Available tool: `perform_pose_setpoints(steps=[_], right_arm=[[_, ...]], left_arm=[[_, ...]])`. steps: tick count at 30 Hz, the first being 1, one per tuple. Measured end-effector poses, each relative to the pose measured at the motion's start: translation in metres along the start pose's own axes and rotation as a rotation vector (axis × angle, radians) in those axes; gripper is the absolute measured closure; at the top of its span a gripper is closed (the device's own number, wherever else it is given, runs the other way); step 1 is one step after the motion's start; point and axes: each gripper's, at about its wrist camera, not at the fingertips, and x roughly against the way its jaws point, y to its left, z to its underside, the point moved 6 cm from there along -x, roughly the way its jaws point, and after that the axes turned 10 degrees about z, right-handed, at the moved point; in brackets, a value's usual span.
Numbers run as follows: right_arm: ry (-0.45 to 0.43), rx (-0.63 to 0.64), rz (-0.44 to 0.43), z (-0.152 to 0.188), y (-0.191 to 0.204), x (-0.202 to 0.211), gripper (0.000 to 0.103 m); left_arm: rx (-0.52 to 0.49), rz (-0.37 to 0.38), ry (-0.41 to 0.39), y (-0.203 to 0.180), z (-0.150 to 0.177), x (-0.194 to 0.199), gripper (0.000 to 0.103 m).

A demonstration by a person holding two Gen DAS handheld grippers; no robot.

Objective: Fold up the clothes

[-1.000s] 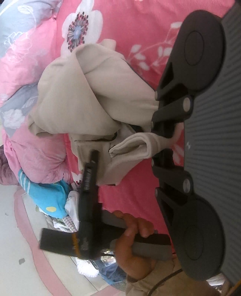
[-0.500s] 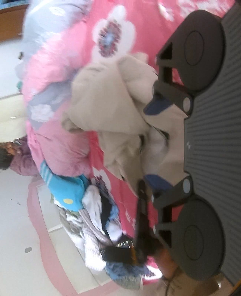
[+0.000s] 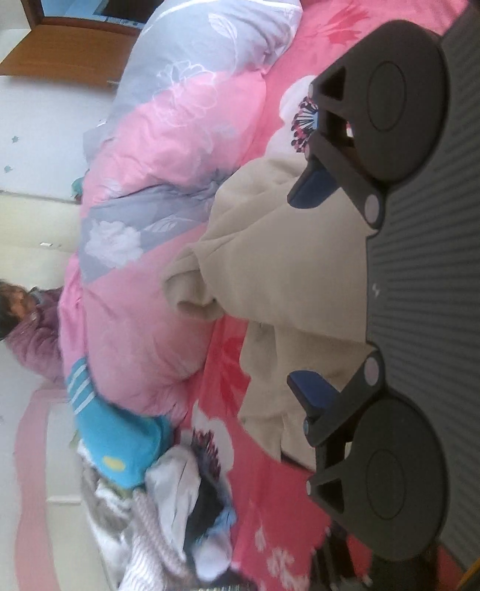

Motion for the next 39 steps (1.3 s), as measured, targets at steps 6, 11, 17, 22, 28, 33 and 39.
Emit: perform_pose_setpoints(steps=[6,11,17,22,28,33,39], right_arm=[[0.072,-0.079,-0.02,0.005,-0.013,-0.028,0.058],[0.003,-0.114,-0.024,-0.002,-0.022,0.007,0.099],[-0.164,-0.141,-0.017,-0.05,-0.039,0.054,0.103],[-0.16,-0.096,-0.084,-0.076,-0.02,0.059,0.093],[-0.137,0.244,-0.073,-0.063,0.059,0.025,0.043],[-0.043,0.328,-0.149,-0.064,0.102,-0.021,0.042],[0.135,0.28,-0.09,-0.06,0.112,-0.101,0.044]], left_arm=[[0.025,-0.008,0.002,0.013,0.002,-0.002,0.086],[0.007,-0.019,-0.002,0.012,0.004,-0.003,0.086],[0.013,-0.014,-0.007,0.014,0.007,-0.003,0.086],[0.003,-0.007,-0.022,0.015,0.012,-0.003,0.086],[0.003,0.033,-0.054,0.023,0.019,-0.002,0.086],[0.025,0.073,-0.074,0.029,0.023,-0.002,0.085],[0.06,0.111,-0.084,0.035,0.024,-0.002,0.084]])
